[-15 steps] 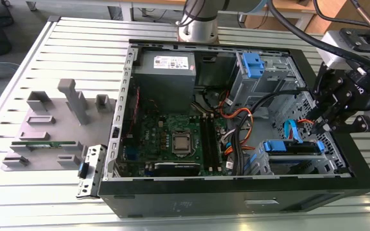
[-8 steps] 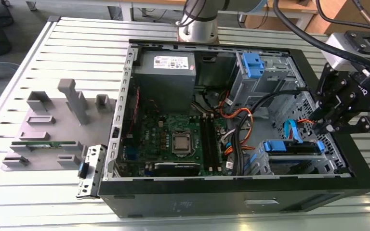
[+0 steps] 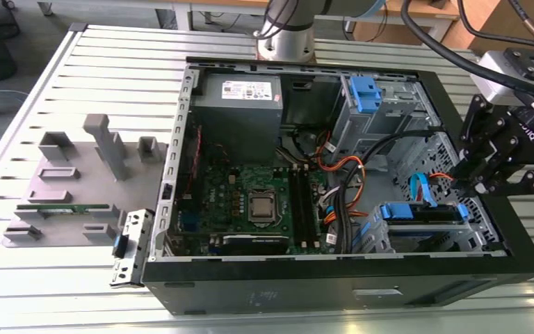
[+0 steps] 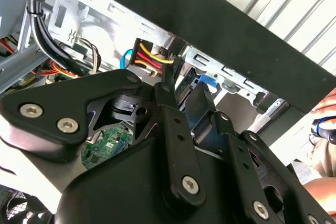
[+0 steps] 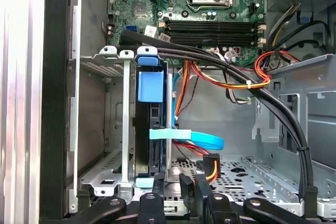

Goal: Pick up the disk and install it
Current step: 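Insert the second disk wire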

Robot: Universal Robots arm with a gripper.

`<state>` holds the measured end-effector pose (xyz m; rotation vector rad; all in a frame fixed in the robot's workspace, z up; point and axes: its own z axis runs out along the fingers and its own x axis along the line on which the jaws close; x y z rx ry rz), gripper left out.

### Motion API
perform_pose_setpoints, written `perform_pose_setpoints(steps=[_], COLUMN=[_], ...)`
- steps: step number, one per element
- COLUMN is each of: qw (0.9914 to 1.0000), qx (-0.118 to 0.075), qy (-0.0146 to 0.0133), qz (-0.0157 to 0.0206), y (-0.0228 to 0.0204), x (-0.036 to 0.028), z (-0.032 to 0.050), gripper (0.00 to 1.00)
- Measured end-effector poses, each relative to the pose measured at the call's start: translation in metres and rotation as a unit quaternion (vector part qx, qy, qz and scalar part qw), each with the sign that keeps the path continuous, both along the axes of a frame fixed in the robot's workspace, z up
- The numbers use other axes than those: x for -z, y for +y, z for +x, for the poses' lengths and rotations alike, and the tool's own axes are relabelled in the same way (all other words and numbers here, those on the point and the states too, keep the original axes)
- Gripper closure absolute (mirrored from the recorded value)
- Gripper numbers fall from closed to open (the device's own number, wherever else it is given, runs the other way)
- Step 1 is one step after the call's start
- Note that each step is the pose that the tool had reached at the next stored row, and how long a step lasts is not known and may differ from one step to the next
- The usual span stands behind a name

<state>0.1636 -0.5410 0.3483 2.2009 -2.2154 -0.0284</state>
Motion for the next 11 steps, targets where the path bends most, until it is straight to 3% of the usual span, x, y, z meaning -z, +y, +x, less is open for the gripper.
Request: perform_pose_setpoints(steps=[5,11], qw=[0.99998,0.99997], qx=[0.000,0.000], qy=[0.0035,0.0040], qz=[-0.0052,-0.0071], y=[0.0008,0.0030], x=[0.0028,0.0043], z=[0.0033,0.0034], gripper=[0.64,0.64])
